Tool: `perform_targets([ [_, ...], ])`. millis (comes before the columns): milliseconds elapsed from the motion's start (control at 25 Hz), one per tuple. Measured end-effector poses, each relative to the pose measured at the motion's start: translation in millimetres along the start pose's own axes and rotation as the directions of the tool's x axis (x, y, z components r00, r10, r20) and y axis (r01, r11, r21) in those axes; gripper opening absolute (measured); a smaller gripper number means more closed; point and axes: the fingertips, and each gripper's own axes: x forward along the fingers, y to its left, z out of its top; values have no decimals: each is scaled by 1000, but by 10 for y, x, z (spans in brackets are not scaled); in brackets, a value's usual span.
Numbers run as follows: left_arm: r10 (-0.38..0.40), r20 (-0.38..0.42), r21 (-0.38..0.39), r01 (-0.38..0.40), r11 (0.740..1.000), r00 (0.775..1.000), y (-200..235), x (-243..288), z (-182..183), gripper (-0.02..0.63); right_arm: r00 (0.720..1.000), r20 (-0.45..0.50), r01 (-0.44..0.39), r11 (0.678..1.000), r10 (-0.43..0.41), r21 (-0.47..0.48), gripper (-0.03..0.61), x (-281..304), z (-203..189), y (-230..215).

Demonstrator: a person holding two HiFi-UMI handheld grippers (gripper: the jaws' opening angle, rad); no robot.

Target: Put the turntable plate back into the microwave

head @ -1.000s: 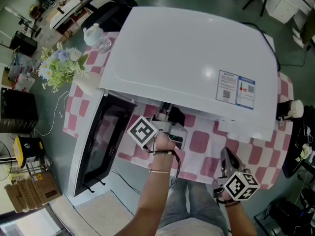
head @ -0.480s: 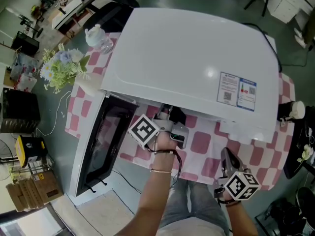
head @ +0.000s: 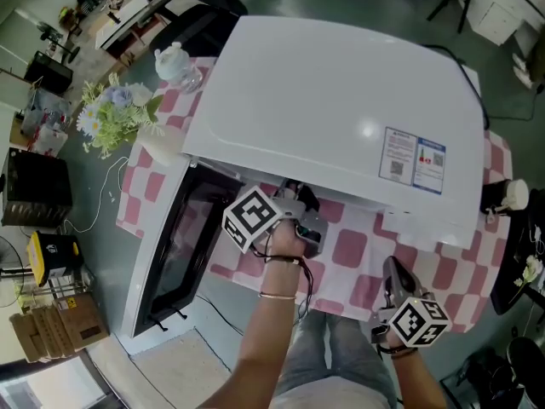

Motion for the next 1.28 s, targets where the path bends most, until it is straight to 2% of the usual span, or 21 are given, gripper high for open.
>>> perform_targets([
  [120, 54, -14, 63, -53, 997, 998, -12, 17, -3, 42, 1000, -2, -5, 1000, 5, -1, 11, 6, 3, 16],
  [280, 164, 1, 167, -162, 972, 986, 24, 40, 13, 75, 1000, 1, -4, 1000, 4, -1, 11, -9, 21, 5],
  [400, 189, 11, 221, -187, 957, 982, 7, 54, 20, 90, 1000, 6, -2, 1000, 2, 0, 11, -24, 46, -14],
  [480, 206, 5, 265, -200, 943, 979, -7, 68, -1, 135, 1000, 9, 2, 1000, -2, 4, 11, -36, 59, -38],
  [560, 219, 3, 307, -209, 928, 976, -25, 70, -17, 138, 1000, 13, 5, 1000, -5, 8, 11, -44, 69, -61],
  [760, 253, 20, 420, -238, 876, 967, -66, 73, 11, 195, 1000, 14, 5, 1000, -5, 13, 11, -49, 78, -78],
  [960, 282, 30, 452, -265, 852, 959, -27, 67, 42, 209, 1000, 13, 1, 1000, -1, 11, 11, -42, 71, -59],
  [1280, 329, 28, 514, -296, 805, 944, -18, 46, 51, 287, 1000, 17, 4, 1000, -4, 14, 11, -66, 81, -51],
])
